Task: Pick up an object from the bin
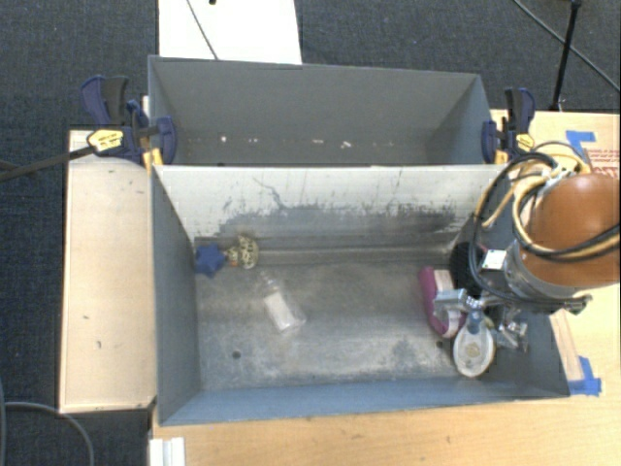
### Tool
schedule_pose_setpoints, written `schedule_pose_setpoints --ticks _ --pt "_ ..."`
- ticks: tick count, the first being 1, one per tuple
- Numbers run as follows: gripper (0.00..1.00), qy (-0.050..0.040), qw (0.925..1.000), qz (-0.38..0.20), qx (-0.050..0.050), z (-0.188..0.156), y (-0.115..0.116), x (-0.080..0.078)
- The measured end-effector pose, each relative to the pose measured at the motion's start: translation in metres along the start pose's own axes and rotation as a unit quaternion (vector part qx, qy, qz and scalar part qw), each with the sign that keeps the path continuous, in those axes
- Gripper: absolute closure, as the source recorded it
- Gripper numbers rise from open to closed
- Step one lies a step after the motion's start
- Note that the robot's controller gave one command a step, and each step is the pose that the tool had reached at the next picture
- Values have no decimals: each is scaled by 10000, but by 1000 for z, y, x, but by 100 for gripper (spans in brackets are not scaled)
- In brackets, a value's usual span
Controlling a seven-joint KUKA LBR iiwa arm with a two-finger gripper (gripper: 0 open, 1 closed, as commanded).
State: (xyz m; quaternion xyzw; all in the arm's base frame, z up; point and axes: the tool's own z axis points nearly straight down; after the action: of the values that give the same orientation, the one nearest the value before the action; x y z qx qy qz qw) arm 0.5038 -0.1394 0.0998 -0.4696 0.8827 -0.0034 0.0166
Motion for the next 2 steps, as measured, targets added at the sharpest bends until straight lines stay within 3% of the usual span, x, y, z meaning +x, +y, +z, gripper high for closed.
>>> schedule_pose_setpoints --ticks 1,2 --pt "100 38 10000 47 70 -4 -7 6" --pt "100 109 9999 77 -69 -92 3 -6"
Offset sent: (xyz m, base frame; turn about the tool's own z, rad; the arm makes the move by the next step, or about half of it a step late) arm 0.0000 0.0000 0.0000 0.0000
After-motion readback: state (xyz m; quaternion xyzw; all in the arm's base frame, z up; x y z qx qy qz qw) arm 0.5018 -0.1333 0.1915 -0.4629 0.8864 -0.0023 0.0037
